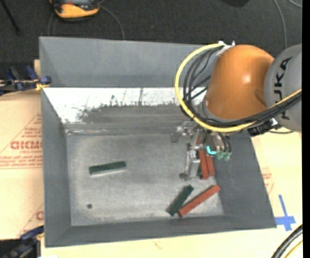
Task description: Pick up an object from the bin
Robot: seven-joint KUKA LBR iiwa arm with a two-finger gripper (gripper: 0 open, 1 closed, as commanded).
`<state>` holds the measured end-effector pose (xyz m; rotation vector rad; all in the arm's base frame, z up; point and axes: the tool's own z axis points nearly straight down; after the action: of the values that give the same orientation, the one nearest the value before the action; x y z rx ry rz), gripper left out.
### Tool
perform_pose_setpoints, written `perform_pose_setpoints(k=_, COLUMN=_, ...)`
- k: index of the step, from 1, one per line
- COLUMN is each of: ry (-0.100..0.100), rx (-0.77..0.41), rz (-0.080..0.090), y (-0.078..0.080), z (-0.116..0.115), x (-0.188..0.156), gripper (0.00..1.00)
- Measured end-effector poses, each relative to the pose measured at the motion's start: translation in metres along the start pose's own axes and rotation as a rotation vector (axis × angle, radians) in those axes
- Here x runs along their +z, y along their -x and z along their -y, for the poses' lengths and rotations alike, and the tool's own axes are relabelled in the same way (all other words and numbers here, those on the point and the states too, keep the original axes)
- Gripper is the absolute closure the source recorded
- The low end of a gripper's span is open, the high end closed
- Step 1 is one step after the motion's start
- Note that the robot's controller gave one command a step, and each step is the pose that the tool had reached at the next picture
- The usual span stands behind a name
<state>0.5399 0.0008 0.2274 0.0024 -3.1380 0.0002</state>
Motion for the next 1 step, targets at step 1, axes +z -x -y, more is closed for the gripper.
perform_pose_setpoints(k=1, ry=0.0, rx=0.0, rz=0.004, y=0.0005, z=0.0, x=-0.0021, gripper=0.0)
